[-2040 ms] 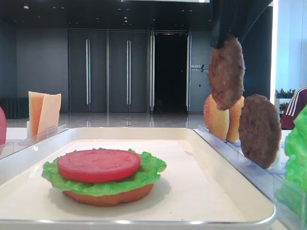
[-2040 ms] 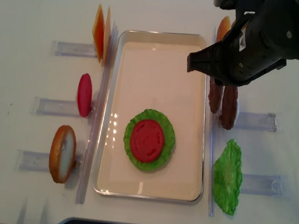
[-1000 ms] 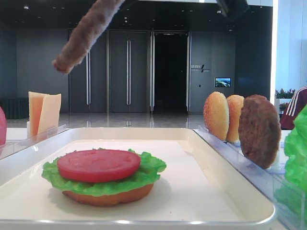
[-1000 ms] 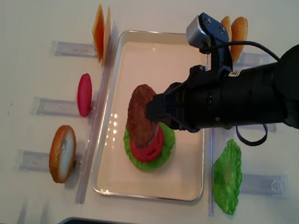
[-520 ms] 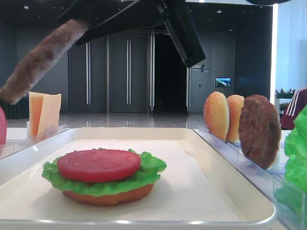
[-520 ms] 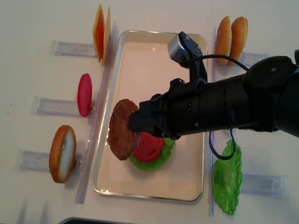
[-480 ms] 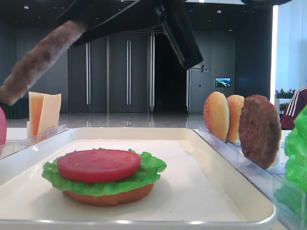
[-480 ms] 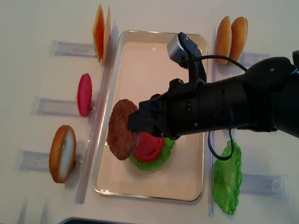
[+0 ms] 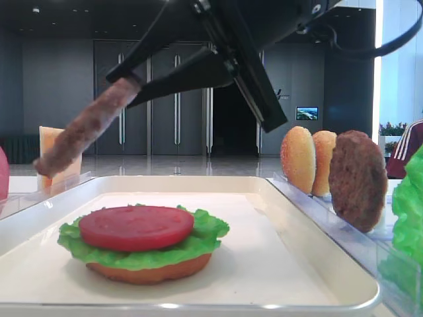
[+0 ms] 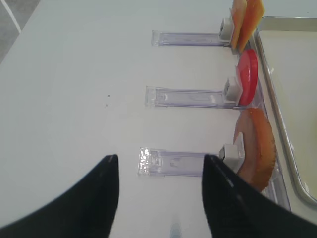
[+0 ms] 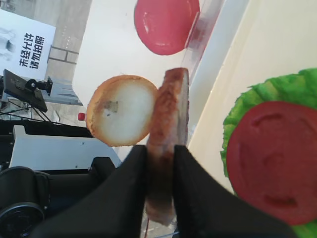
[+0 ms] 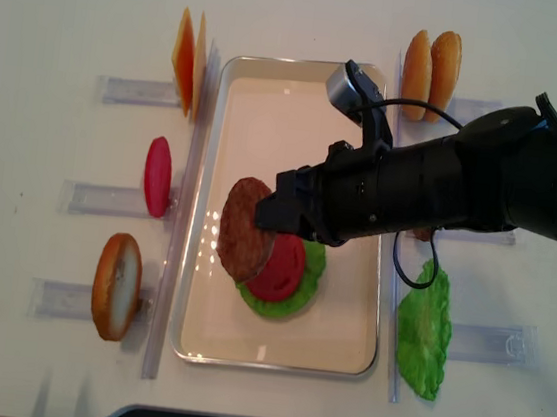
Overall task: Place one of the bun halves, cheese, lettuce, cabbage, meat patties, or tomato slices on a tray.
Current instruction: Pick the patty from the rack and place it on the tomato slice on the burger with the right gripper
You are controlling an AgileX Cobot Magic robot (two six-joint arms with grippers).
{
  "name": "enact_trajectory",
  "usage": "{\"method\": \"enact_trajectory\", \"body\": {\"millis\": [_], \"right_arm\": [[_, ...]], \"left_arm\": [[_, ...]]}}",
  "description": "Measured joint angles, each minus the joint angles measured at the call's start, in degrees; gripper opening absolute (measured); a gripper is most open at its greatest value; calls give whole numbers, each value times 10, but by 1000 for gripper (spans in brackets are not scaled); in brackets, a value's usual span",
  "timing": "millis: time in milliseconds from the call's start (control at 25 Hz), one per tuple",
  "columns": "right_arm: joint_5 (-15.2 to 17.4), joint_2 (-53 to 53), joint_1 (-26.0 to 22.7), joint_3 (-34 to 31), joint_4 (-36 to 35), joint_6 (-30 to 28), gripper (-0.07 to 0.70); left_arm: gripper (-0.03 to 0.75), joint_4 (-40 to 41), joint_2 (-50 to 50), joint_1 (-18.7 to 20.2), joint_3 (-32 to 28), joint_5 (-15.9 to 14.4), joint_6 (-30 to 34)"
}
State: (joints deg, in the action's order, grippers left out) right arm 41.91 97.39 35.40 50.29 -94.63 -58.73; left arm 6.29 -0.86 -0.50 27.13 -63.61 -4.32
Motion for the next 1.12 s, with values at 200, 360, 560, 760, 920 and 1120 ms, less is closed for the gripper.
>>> {"method": "enact_trajectory", "body": {"millis": [200,360,560,760,920,1120], "right_arm": [[35,20,-18,0,3,0,148],[48,30,-22,-1,6,0,148],[50,37,-31,-5,6,0,148],[52,45,-40,-12,7,0,148],[52,45,-51,-20,8,-5,148],[54,48,-56,-25,9,-11,148]], "left_arm": [[409,0,0,0,0,0,0],[409,0,0,0,0,0,0],[409,0,0,0,0,0,0],[409,0,0,0,0,0,0],[409,0,0,0,0,0,2],[409,0,0,0,0,0,2]]}}
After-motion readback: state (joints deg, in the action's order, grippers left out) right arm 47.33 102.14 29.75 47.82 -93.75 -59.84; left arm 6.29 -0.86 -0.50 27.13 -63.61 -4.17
